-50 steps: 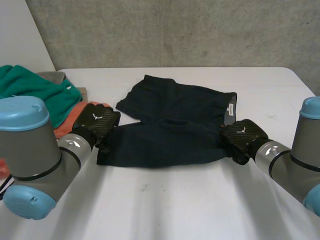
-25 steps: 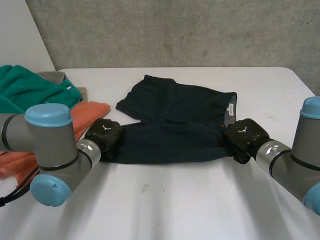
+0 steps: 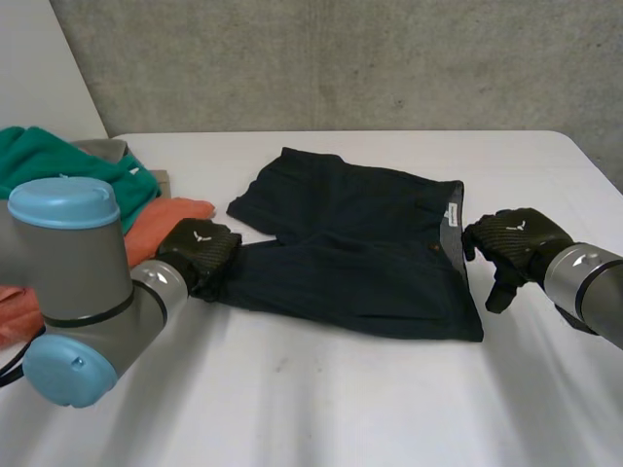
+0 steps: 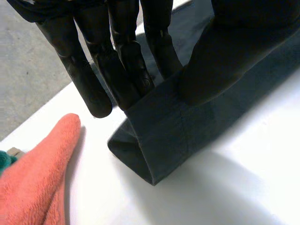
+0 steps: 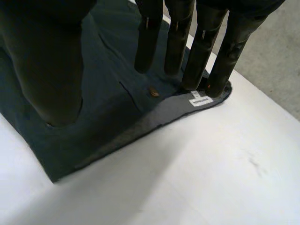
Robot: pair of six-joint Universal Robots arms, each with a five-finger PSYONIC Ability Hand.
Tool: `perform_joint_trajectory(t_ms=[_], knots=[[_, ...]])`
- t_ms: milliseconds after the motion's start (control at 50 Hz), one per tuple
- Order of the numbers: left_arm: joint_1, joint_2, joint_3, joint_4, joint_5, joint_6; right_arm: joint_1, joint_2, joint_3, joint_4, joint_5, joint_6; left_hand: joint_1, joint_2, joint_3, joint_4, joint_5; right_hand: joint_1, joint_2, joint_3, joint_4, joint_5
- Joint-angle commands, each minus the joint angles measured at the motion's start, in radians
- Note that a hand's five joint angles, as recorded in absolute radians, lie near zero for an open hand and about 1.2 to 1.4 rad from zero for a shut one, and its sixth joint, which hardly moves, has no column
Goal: Fold the laundry.
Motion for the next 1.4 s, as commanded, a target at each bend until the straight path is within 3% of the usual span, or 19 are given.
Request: perform_joint_trajectory(t_ms=[20, 320, 400, 500, 620, 700, 880, 900, 940, 1180, 1400], knots=[[0.000, -0.005, 0.109, -0.005, -0.003, -0.102, 0.013, 0.013, 0.041, -0.003, -0.042, 0.104, 0.249, 0.198, 0.203, 0.199, 0.235, 0.015, -0.026, -0.011, -0.020, -0.022], [0.000, -0.005, 0.211, -0.046, -0.003, -0.196, 0.069, 0.138, 0.071, -0.161, -0.028, 0.173, 0.249, 0.198, 0.203, 0.199, 0.235, 0.050, 0.009, 0.024, 0.015, 0.013], [0.002, -0.005, 0.212, -0.048, -0.005, -0.220, 0.089, 0.194, 0.053, -0.185, -0.013, 0.170, 0.249, 0.198, 0.203, 0.199, 0.235, 0.235, 0.194, 0.209, 0.200, 0.198], [0.003, 0.001, 0.201, -0.077, -0.005, -0.243, 0.112, 0.224, 0.024, -0.193, 0.049, 0.167, 0.249, 0.198, 0.203, 0.199, 0.235, 0.829, 0.789, 0.804, 0.794, 0.793], [0.009, 0.057, 0.169, -0.135, -0.002, -0.243, 0.112, 0.194, 0.021, -0.195, 0.109, 0.162, 0.249, 0.198, 0.203, 0.199, 0.235, 0.865, 0.825, 0.839, 0.830, 0.829], [0.008, 0.110, 0.128, -0.181, 0.001, -0.236, 0.101, 0.084, 0.019, -0.169, 0.112, 0.135, 0.249, 0.198, 0.203, 0.199, 0.235, 0.865, 0.825, 0.839, 0.830, 0.829], [0.000, 0.274, -0.013, -0.218, 0.008, -0.207, 0.096, -0.029, 0.033, 0.066, 0.093, -0.106, 0.249, 0.198, 0.203, 0.199, 0.235, 0.865, 0.825, 0.839, 0.830, 0.829], [0.002, 0.284, -0.021, -0.215, 0.008, -0.202, 0.096, -0.030, 0.036, 0.068, 0.092, -0.109, 0.249, 0.198, 0.203, 0.199, 0.235, 0.683, 0.642, 0.657, 0.648, 0.646], [0.003, 0.288, -0.024, -0.209, 0.009, -0.193, 0.101, -0.026, 0.053, 0.031, 0.089, -0.073, 0.249, 0.198, 0.203, 0.199, 0.235, 0.048, 0.007, 0.022, 0.013, 0.011], [-0.001, 0.161, 0.180, -0.190, -0.003, -0.194, 0.131, 0.058, 0.159, -0.240, 0.079, 0.303, 0.249, 0.198, 0.203, 0.199, 0.235, -0.032, -0.073, -0.058, -0.067, -0.069], [-0.015, 0.058, 0.332, -0.160, -0.008, -0.239, 0.240, 0.117, 0.157, -0.334, 0.098, 0.372, 0.249, 0.198, 0.203, 0.199, 0.235, -0.026, -0.067, -0.052, -0.061, -0.063]])
